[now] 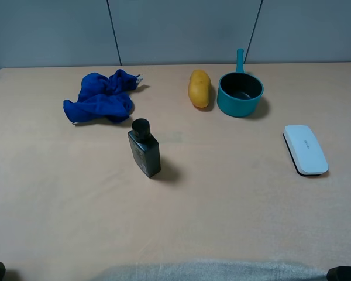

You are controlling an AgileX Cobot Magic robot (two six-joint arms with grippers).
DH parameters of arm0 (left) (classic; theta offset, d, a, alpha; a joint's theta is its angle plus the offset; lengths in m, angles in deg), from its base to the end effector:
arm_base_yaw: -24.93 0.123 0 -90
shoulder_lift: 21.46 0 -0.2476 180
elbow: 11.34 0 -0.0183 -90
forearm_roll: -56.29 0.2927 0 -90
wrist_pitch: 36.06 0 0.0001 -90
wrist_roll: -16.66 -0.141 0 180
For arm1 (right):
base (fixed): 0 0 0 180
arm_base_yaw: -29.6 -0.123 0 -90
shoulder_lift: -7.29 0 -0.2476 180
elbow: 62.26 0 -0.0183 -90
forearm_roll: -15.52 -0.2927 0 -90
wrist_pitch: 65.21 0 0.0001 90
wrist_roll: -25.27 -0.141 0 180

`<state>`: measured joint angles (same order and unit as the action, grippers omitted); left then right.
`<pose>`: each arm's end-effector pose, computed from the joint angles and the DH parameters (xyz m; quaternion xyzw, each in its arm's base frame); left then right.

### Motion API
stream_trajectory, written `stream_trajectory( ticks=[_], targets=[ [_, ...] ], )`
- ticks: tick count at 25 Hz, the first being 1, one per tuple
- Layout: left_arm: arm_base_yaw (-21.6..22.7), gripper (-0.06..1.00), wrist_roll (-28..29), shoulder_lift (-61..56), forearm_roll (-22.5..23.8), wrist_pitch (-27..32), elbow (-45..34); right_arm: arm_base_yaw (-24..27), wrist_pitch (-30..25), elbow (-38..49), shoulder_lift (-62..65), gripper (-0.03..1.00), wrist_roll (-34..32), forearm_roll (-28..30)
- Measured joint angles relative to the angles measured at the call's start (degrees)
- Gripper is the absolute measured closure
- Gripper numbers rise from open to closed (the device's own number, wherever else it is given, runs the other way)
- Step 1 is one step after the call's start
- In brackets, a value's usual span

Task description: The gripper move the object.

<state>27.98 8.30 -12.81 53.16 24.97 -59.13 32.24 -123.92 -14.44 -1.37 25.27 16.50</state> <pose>0.1142 -0.0007 0.2723 0.0407 0.8535 0.0244 0.5189 0.1165 -0.0074 0.2771 0.0196 0.8440 -0.0209 0.5355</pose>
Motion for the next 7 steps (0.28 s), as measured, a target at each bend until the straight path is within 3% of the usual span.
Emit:
stream_trajectory(
  ticks=[7],
  targets=[
    [0.00, 0.02, 0.00, 0.00, 0.00, 0.00, 0.00, 0.00, 0.00, 0.00, 0.00, 0.27, 0.00, -0.07]
  ],
)
